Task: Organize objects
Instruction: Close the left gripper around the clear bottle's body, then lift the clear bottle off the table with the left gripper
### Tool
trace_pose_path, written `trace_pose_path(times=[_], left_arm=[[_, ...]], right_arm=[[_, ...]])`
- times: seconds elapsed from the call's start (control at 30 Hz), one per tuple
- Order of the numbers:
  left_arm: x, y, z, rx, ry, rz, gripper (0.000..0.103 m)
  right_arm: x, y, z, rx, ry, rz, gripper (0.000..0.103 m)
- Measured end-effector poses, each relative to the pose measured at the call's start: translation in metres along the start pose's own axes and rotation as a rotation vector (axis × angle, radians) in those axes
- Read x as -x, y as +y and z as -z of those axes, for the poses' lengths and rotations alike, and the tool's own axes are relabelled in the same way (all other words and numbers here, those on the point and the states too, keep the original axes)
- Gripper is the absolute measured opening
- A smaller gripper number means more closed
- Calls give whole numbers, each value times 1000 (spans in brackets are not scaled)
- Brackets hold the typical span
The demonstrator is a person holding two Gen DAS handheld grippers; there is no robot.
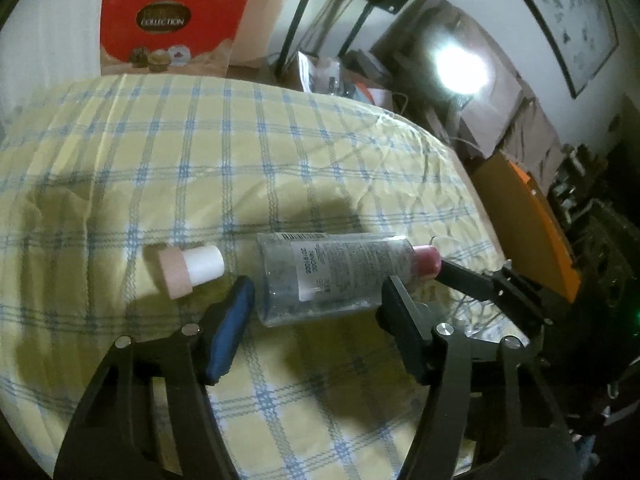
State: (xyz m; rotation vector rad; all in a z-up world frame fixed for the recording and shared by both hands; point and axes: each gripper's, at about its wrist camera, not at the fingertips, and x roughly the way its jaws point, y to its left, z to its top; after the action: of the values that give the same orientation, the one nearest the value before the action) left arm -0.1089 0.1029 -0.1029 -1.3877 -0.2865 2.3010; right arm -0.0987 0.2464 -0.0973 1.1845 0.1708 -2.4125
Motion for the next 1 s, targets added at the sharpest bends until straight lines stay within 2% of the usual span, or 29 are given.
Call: trace_pose_path(times=[0.1, 0.23, 0.43, 1.0], left_arm=[[4, -11, 2, -38, -30, -43, 62], [7, -28, 2, -95, -40, -89, 63], [18, -44, 0, -116, -53, -91, 63], [68, -85, -7, -172, -165, -85, 63]], right_arm=[[0, 3, -1, -7, 11, 21, 62], [9, 11, 1, 9, -18, 63, 62], [25, 4, 4, -15, -46, 57, 62], [92, 6, -2, -10, -188, 92, 62]])
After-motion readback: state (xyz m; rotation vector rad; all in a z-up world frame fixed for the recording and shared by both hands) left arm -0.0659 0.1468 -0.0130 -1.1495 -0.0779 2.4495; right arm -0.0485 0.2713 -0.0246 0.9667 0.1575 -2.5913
